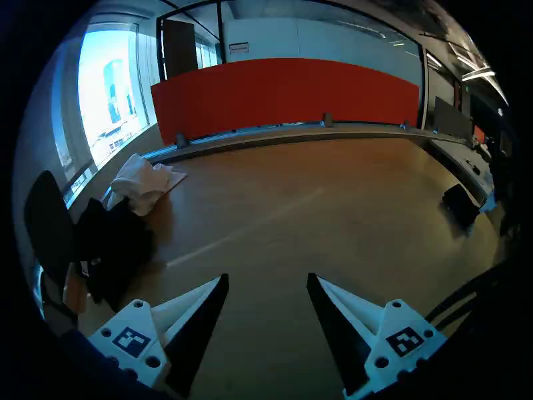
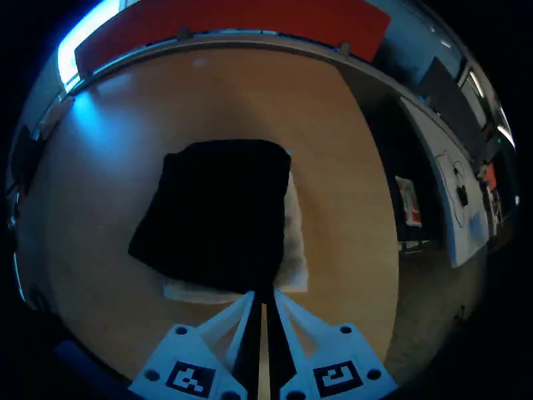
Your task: Fold towel
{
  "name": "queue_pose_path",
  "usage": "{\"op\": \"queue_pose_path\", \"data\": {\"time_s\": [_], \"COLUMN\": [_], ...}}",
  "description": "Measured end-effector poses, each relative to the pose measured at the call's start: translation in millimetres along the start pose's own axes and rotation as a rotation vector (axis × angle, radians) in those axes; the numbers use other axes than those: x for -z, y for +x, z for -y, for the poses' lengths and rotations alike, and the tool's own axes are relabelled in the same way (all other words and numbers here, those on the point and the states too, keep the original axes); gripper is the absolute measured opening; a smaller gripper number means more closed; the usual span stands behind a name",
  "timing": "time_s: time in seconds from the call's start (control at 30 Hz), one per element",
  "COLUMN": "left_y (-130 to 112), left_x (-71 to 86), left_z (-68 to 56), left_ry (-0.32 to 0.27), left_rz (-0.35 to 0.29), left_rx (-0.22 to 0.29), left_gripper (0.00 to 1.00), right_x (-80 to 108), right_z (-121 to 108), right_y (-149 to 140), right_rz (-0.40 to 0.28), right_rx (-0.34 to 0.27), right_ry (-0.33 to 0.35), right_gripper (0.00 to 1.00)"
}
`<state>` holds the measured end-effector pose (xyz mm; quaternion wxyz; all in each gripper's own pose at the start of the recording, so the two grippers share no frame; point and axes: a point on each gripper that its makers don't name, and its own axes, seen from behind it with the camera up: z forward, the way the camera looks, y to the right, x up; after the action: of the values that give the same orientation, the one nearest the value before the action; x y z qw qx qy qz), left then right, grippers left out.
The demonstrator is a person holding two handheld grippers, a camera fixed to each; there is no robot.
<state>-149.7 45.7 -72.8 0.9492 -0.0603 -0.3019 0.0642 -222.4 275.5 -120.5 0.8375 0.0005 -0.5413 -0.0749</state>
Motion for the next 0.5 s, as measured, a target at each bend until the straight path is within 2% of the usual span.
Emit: {"op": "queue_pose_path", "data": {"time_s": [0.5], "left_y": [0.1], "left_x": [1.9], "left_z": [2.4], "left_ry": [0.007], "left_rz": [0.001], "left_rx": [0.001], "left_gripper": [0.87], "right_x": [-7.3], "right_z": [-4.0], "right_y": [-1.1], "right_rz": [-0.002], "right_rx": [-0.02], "right_ry": [-0.037], "right_gripper": [0.07]}}
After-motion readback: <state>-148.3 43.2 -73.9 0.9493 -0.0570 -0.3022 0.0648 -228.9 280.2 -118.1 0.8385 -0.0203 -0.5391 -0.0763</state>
